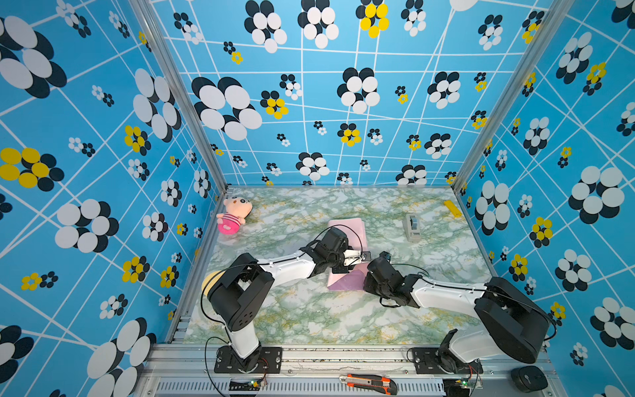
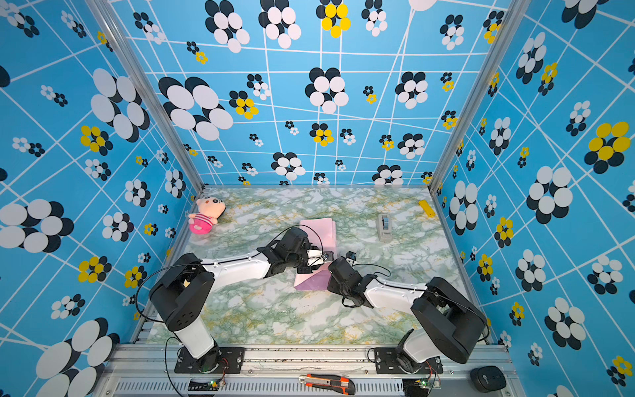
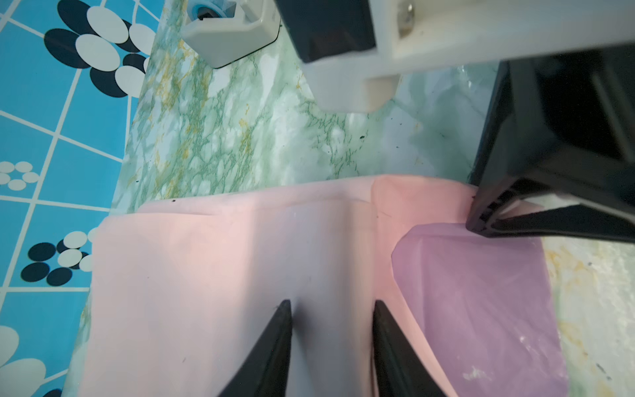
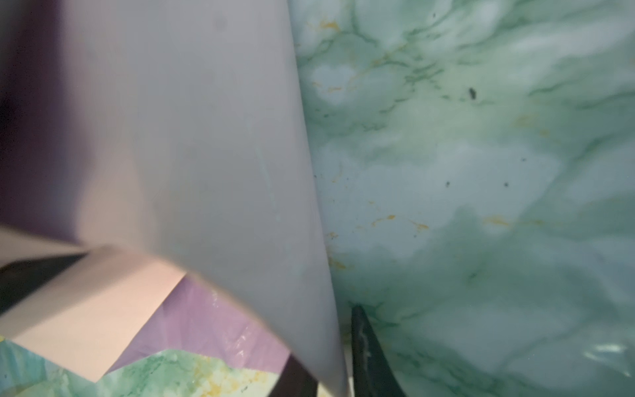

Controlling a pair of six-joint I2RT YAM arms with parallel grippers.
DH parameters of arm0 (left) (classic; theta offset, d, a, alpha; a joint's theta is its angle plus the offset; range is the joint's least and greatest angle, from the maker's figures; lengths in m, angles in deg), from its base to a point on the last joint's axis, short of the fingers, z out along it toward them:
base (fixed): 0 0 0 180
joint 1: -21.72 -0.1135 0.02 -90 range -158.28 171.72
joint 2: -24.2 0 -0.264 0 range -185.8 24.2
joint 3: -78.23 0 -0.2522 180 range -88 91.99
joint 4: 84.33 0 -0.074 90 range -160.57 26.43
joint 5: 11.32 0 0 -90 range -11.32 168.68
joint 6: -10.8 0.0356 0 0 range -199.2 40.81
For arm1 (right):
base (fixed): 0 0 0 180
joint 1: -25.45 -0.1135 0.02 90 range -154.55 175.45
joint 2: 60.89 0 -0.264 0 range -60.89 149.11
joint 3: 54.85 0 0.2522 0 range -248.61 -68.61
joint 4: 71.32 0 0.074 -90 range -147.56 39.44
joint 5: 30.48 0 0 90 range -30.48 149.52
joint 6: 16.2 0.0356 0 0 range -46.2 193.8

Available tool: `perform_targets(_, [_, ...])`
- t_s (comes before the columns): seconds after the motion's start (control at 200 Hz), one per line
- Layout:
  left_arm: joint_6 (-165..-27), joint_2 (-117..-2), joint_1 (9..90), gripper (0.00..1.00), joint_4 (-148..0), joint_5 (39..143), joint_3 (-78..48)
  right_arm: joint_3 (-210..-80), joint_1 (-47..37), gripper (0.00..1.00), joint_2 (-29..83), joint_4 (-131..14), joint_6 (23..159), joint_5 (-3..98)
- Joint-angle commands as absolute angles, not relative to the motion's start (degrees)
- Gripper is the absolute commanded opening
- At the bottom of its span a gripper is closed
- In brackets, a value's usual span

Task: Wrap a gift box in wrapping paper
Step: Fold the wrapping paper for the gift box.

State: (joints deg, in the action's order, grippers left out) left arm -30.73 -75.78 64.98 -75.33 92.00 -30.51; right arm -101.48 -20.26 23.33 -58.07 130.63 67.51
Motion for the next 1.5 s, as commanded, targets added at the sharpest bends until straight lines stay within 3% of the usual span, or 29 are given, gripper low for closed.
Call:
perform_targets(0.0, [-32.17, -77.04, 65.39, 0.4, -73.03, 93.97, -30.81, -99.05, -20.75, 0.03, 24.71, -53.18, 131.8, 66.23])
perform_targets(0.075, [-32.33, -77.13, 65.38, 0.4, -73.03, 94.15, -30.79, -98.96, -20.8, 0.07, 24.1, -53.55, 131.46, 65.79])
perform_targets(0.2, [-32.43, -77.22, 65.38, 0.4, -72.95, 94.39, -30.7, -96.22, -20.72, 0.52, 19.26, -58.21, 130.79, 64.98])
perform_targets(0.29, [-32.35, -77.22, 65.4, 0.4, -72.95, 94.41, -30.79, -94.36, -19.46, 0.58, 14.81, -59.61, 130.74, 63.81])
perform_targets(0.53, [-32.43, -77.13, 65.4, 0.4, -73.12, 94.5, -30.88, -94.02, -14.45, 0.59, 11.92, -61.67, 127.73, 61.39])
perform_targets(0.63, [-32.52, -77.13, 65.36, 0.4, -73.21, 94.67, -30.89, -95.78, -13.23, 0.55, 15.29, -63.44, 125.07, 59.89])
perform_targets(1.04, [-32.35, -76.85, 65.35, 0.4, -73.03, 94.41, -30.94, -100.6, -14.99, 0.43, 23.2, -68.99, 123.35, 55.92])
perform_targets(1.494, [-32.53, -76.87, 65.4, 0.4, -73.03, 94.57, -31.1, -103.51, -16.78, 0.42, 24.53, -66.82, 122.05, 58.3])
